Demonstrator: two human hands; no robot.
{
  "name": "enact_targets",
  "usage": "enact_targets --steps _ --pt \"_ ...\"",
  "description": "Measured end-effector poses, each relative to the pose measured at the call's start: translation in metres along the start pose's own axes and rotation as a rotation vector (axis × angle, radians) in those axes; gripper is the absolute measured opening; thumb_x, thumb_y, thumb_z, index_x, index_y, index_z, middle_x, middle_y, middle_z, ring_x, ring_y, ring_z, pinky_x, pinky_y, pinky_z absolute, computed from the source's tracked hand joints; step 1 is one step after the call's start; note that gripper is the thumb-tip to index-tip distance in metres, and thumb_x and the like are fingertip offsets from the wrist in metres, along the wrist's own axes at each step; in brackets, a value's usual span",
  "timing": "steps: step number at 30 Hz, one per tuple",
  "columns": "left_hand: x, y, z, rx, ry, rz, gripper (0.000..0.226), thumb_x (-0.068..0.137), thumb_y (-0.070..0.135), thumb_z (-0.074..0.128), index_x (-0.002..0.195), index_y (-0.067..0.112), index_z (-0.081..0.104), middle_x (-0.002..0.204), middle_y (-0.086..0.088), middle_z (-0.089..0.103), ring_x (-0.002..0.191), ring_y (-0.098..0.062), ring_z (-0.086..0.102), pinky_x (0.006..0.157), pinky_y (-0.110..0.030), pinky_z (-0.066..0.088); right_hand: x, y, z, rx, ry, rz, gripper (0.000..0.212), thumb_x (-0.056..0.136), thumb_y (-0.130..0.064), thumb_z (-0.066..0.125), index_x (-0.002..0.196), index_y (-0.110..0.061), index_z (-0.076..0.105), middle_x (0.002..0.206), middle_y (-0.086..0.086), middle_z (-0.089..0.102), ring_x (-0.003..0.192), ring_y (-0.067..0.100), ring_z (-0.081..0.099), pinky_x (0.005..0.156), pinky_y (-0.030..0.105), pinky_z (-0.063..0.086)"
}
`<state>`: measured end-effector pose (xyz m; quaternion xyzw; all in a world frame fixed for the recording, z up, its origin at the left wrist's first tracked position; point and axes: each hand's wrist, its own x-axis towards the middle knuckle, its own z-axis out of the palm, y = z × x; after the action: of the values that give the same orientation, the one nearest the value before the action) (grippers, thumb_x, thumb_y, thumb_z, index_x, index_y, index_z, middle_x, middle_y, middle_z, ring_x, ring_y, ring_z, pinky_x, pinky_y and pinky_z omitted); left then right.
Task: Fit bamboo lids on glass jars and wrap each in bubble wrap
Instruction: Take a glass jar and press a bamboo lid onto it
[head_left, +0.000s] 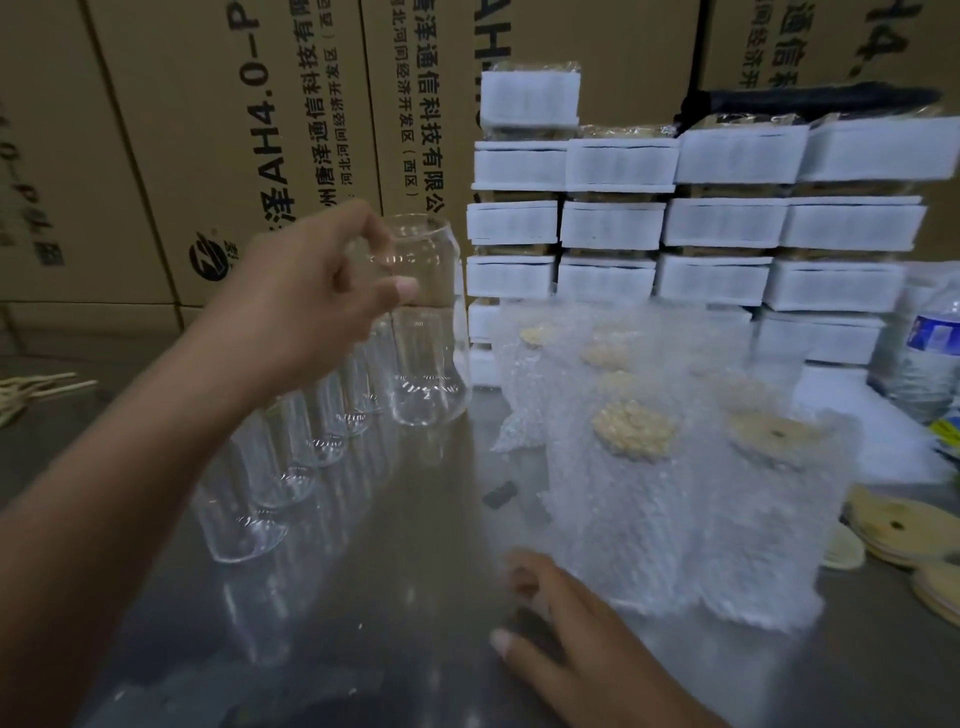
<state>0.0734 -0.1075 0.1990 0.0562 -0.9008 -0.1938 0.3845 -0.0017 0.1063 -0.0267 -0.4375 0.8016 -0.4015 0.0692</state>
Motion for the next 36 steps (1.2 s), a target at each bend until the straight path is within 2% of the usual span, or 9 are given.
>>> enact_targets --steps 3,5,9,13,18,23,28,33,36 --pt "-0.036 0.023 -0.016 -0.073 -0.101 0.038 0.016 0.075 0.048 0.061 0.081 0.037 0.051 0.061 0.002 0.063 0.048 -0.001 0.059 0.051 -0.026 0.041 0.002 -0.005 -0.001 0.254 0.251 0.007 0.036 0.086 -0.033 0.065 0.115 -0.037 0.045 0.113 -0.008 0.06 0.1 -0.007 0.056 0.085 0.008 0.04" --pt "-0.059 0.037 -0.018 -0.137 -0.167 0.051 0.02 0.07 0.052 0.06 0.08 0.036 0.051 0.059 0.005 0.061 0.05 -0.002 0.059 0.05 -0.028 0.042 -0.001 -0.019 -0.003 0.43 0.287 -0.013 0.038 0.079 -0.043 0.061 0.111 -0.029 0.046 0.112 0.006 0.062 0.095 0.001 0.06 0.083 0.013 0.044" --pt "-0.093 0.06 -0.012 -0.231 -0.291 0.084 0.035 0.06 0.064 0.052 0.082 0.036 0.051 0.057 0.004 0.059 0.054 -0.008 0.06 0.051 -0.027 0.038 -0.019 -0.034 -0.017 0.714 0.3 -0.045 0.107 0.037 -0.089 0.063 0.117 -0.021 0.046 0.11 -0.001 0.063 0.095 0.002 0.065 0.078 0.013 0.047" --pt "-0.111 0.076 0.007 -0.31 -0.365 0.115 0.033 0.064 0.062 0.053 0.086 0.038 0.049 0.059 0.005 0.058 0.057 -0.007 0.061 0.055 -0.026 0.041 -0.045 -0.043 -0.036 0.679 0.218 -0.111 0.109 0.043 -0.084 0.068 0.13 -0.024 0.041 0.121 -0.003 0.062 0.113 0.013 0.061 0.084 0.02 0.05" --pt "-0.126 0.095 0.043 -0.465 -0.352 0.123 0.019 0.075 0.047 0.056 0.089 0.039 0.048 0.054 0.007 0.046 0.052 -0.011 0.052 0.052 -0.02 0.042 -0.075 -0.041 -0.054 0.561 0.261 -0.078 0.085 0.053 -0.056 0.082 0.126 -0.036 0.043 0.114 -0.012 0.063 0.108 0.013 0.063 0.085 0.028 0.051" --pt "-0.146 0.109 0.095 -0.769 -0.233 -0.033 0.056 0.069 0.059 0.065 0.113 0.057 0.031 0.083 0.006 0.054 0.074 -0.005 0.058 0.069 -0.021 0.049 -0.098 -0.029 -0.065 0.549 0.448 -0.022 0.067 0.068 -0.035 0.082 0.122 -0.036 0.042 0.116 -0.005 0.058 0.102 0.005 0.062 0.083 0.027 0.05" --pt "-0.178 0.121 0.151 -1.057 -0.42 -0.23 0.092 0.044 0.064 0.076 0.123 0.051 0.03 0.126 0.012 0.052 0.11 0.01 0.055 0.083 -0.015 0.05 -0.112 -0.023 -0.065 0.565 0.557 0.015 0.077 0.059 -0.055 0.08 0.122 -0.035 0.04 0.117 -0.008 0.056 0.104 0.004 0.061 0.079 0.023 0.051" --pt "-0.194 0.13 0.186 -1.271 -0.476 -0.362 0.082 0.047 0.044 0.08 0.121 0.042 0.045 0.125 0.007 0.061 0.11 -0.006 0.063 0.072 -0.019 0.052 -0.122 -0.006 -0.059 0.555 0.574 0.024 0.075 0.064 -0.026 0.086 0.121 -0.039 0.039 0.121 -0.008 0.054 0.11 0.014 0.06 0.08 0.025 0.054" --pt "-0.194 0.13 0.197 -1.301 -0.481 -0.367 0.083 0.05 0.036 0.083 0.125 0.033 0.049 0.113 0.006 0.07 0.106 -0.008 0.066 0.075 -0.017 0.052 -0.129 0.001 -0.062 0.493 0.505 0.058 0.09 0.055 -0.034 0.08 0.13 -0.041 0.029 0.126 -0.011 0.05 0.114 0.006 0.057 0.086 0.021 0.051"
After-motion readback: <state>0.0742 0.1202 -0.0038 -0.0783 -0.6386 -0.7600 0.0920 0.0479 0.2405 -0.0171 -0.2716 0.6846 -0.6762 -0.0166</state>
